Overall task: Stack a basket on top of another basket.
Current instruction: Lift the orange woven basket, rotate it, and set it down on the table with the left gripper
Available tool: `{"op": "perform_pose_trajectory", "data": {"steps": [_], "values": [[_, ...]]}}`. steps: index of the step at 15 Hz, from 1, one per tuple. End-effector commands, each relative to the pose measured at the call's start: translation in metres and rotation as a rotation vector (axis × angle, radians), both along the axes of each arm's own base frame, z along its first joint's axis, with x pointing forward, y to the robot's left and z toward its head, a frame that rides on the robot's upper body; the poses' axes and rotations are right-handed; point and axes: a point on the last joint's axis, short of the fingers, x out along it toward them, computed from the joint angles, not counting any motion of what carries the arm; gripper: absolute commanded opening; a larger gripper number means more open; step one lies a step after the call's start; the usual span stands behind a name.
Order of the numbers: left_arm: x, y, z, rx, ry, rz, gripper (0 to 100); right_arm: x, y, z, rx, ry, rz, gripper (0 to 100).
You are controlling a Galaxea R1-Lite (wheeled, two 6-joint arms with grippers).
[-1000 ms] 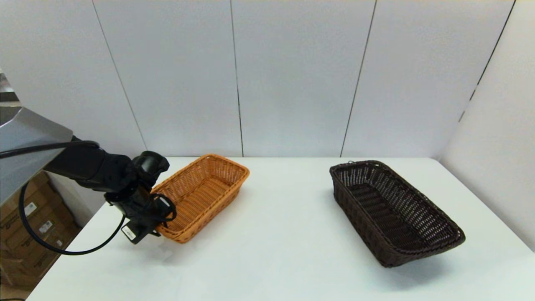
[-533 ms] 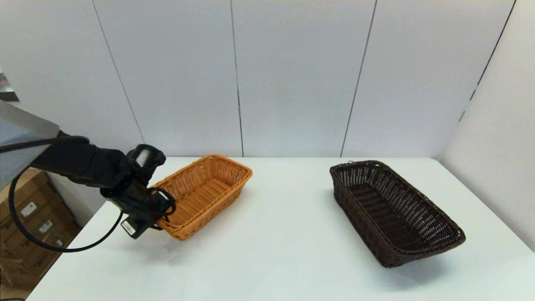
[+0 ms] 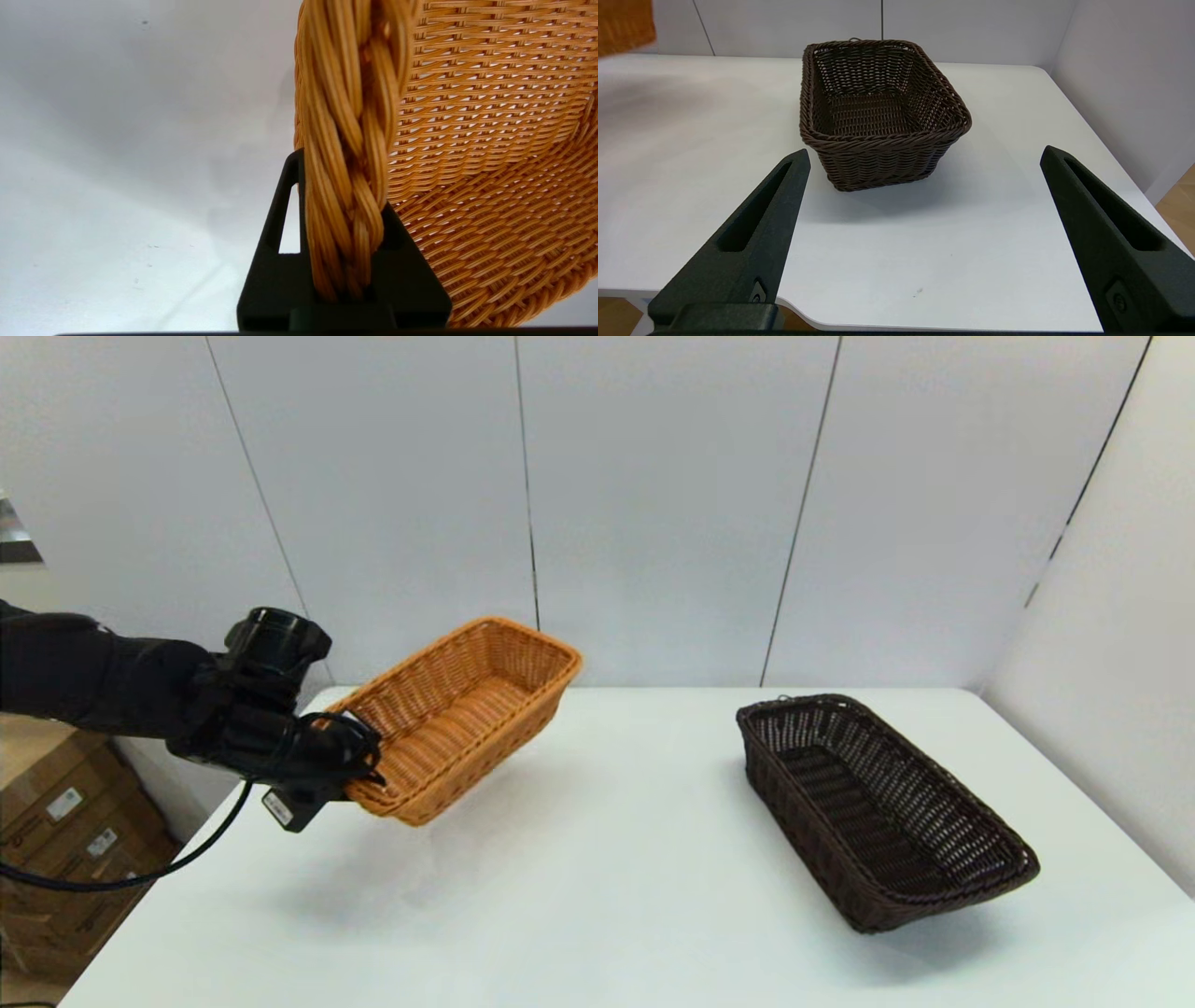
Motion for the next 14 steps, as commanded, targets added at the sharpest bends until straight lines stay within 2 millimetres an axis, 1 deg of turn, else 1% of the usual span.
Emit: {"op": "perform_pose_trajectory", "data": {"steps": [1,4,7,9,12,14], "values": [[-0.016,-0.009,0.016,-0.01,-0.051,-0.129,0,0.0,0.0,0.0,0.0,0.003,0.001,100],[-0.028,-0.03,0.017,0.013,-0.026,-0.315,0,0.0,0.0,0.0,0.0,0.003,0.001,100],[-0.035,-0.053,0.014,0.059,-0.032,-0.483,0,0.0,0.0,0.0,0.0,0.001,0.001,100],[-0.039,-0.065,0.008,0.092,-0.017,-0.581,0,0.0,0.0,0.0,0.0,0.001,0.001,100],[-0.04,-0.075,-0.007,0.143,0.029,-0.718,0,0.0,0.0,0.0,-0.002,0.001,0.001,100],[-0.037,-0.08,-0.014,0.159,0.052,-0.76,0,0.0,0.0,0.0,-0.002,0.001,0.001,100]]}}
